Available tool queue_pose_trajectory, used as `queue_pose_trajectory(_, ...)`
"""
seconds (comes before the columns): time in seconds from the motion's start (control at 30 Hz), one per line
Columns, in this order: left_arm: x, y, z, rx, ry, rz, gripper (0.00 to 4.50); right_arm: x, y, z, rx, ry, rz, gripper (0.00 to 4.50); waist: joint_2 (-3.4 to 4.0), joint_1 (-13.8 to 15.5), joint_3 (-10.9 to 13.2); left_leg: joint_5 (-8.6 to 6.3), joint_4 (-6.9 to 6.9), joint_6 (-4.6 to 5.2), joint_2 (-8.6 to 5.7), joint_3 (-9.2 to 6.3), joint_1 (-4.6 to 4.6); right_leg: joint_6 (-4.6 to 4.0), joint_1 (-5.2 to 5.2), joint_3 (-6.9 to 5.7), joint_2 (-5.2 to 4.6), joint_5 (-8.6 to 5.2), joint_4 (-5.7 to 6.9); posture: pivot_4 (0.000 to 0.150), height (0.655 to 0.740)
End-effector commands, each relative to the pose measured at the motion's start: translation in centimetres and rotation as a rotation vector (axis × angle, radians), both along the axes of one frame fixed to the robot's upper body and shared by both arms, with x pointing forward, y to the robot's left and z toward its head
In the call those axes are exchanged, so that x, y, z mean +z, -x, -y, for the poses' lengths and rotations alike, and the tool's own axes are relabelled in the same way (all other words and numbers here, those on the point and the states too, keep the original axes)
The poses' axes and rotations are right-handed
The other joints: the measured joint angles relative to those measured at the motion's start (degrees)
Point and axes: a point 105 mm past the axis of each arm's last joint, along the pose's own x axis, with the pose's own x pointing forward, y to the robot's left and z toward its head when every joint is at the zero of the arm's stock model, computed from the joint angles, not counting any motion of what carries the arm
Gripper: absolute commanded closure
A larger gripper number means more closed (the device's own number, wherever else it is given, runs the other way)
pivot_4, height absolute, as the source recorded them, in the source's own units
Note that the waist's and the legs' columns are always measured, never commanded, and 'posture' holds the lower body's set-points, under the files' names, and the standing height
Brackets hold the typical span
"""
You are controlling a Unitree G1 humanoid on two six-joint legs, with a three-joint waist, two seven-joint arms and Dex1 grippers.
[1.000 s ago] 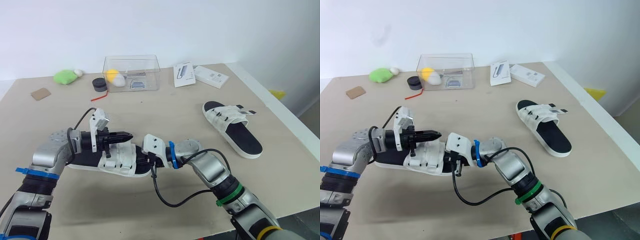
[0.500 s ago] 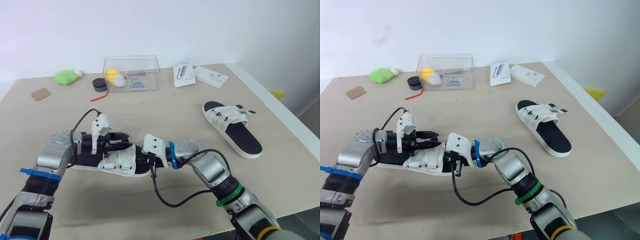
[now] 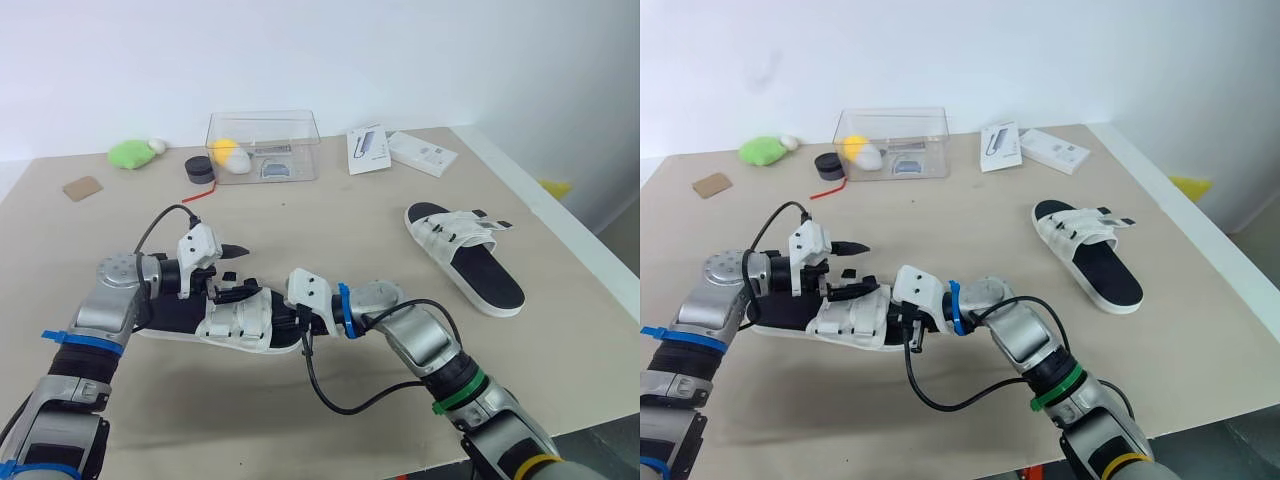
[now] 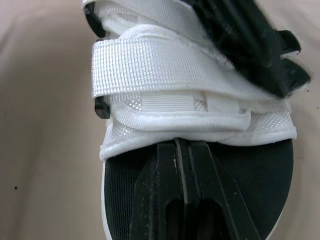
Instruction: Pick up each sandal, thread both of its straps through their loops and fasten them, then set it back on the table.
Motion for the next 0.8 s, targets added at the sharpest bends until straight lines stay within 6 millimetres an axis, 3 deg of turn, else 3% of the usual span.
queue_pose_trajectory(0.03,3.5,-0.4,-1.9,0.049,0.042,0.085,0.06,-0.6,-0.3,2.3,-0.064,-0.022,-0.087,4.50,-0.02,0.1,0.0,0.00,0.00,0.00,0.00,0.00,-0.06,0.00,-0.04,0.00,-0.01,0.00,-0.01,0.150,0.7400)
queue_pose_trajectory(0.17,6.2,0.2,-3.3,0.068,0.032,0.238,0.06,1.2,-0.4,4.1,-0.091,-0.117,-0.106,4.50,-0.04,0.4,0.0,-0.07,0.00,-0.08,-0.06,0.01,-0.52,0.15,-0.32,0.00,-0.16,-0.12,-0.11,0.150,0.7400)
queue_pose_trajectory(0.3,7.3,1.9,-3.7,0.030,-0.090,0.448,0.06,2.9,-0.4,5.9,-0.102,-0.186,-0.120,4.50,0.01,1.0,0.1,-0.17,0.05,-0.09,-0.21,0.00,-0.83,0.30,-0.48,-0.02,-0.44,-0.23,-0.16,0.150,0.7400)
queue_pose_trajectory(0.37,6.8,3.3,-3.7,-0.033,-0.221,0.579,0.00,3.8,-0.1,7.1,-0.092,-0.206,-0.141,3.86,0.01,1.2,0.1,-0.22,0.05,-0.07,-0.26,0.00,-0.87,0.36,-0.48,-0.02,-0.59,-0.30,-0.16,0.150,0.7400)
queue_pose_trajectory(0.47,4.6,5.1,-5.2,-0.110,-0.385,0.659,0.00,5.5,0.3,8.5,-0.066,-0.237,-0.155,2.73,0.03,1.5,0.2,-0.36,0.05,0.01,-0.36,-0.01,-0.86,0.28,-0.48,0.03,-0.77,-0.33,-0.17,0.150,0.7400)
queue_pose_trajectory(0.57,3.4,6.2,-6.9,-0.129,-0.446,0.686,0.00,8.0,0.0,9.4,-0.074,-0.300,-0.129,1.43,0.10,1.6,0.3,-0.40,0.05,0.04,-0.43,0.00,-0.87,0.30,-0.47,0.00,-0.89,-0.36,-0.18,0.150,0.7400)
queue_pose_trajectory(0.67,3.0,7.4,-6.7,-0.212,-0.501,0.803,0.00,10.1,-0.1,9.9,-0.066,-0.324,-0.080,0.02,0.09,1.7,0.5,-0.39,0.11,0.06,-0.47,0.00,-0.93,0.59,-0.46,-0.11,-0.95,-0.51,-0.18,0.150,0.7400)
queue_pose_trajectory(0.8,1.3,8.8,-5.5,-0.343,-0.541,0.901,0.00,12.2,0.4,9.9,-0.034,-0.309,-0.010,0.02,0.16,1.7,0.6,-0.39,0.17,0.06,-0.48,-0.01,-0.98,0.59,-0.44,-0.16,-1.07,-0.49,-0.18,0.150,0.7400)
